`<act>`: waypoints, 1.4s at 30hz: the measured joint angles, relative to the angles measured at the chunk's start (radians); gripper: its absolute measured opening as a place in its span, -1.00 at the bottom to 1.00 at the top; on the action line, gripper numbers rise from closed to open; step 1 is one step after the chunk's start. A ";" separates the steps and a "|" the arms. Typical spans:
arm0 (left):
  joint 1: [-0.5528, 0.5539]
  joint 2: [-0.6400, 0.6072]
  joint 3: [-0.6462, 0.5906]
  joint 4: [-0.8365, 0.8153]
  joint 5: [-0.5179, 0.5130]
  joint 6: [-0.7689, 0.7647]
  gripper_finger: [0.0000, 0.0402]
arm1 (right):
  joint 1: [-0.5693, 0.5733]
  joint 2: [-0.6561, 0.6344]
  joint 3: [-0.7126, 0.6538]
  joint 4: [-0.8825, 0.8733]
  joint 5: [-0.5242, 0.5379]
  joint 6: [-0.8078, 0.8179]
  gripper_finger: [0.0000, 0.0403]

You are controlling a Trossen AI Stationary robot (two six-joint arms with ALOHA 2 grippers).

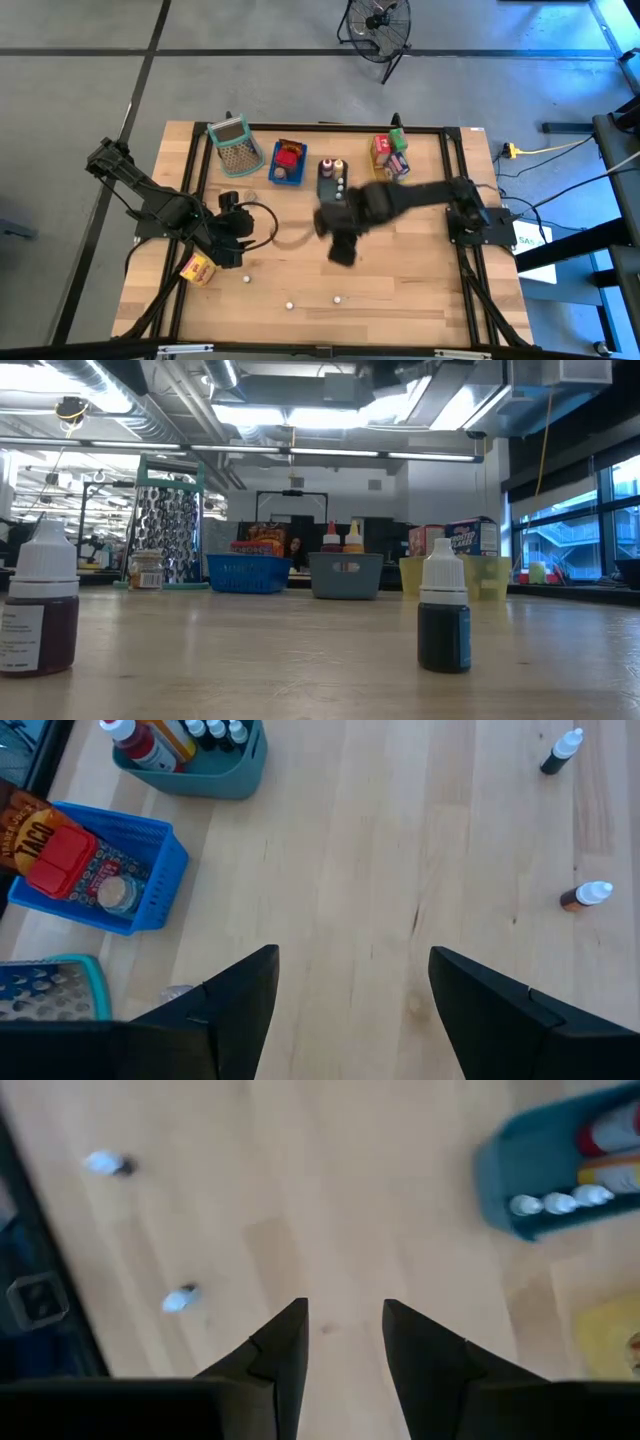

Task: Pick & Place Kitchen Items
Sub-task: Put the brown seasoning bottle into the blue bin

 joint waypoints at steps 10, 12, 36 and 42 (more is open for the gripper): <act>0.001 0.000 0.000 -0.002 -0.044 0.040 0.26 | 0.317 0.001 -0.042 0.000 0.410 0.149 -0.34; 0.001 0.000 0.000 -0.002 -0.076 0.058 0.26 | 0.362 0.001 -0.059 0.000 0.498 0.165 -0.34; 0.040 0.000 -0.005 -0.078 -0.195 0.168 0.77 | 0.401 0.001 -0.082 0.000 0.554 0.147 -0.34; 0.053 0.000 -0.039 -0.089 -0.196 0.168 0.77 | 0.408 -0.027 -0.082 0.000 0.491 0.043 -0.34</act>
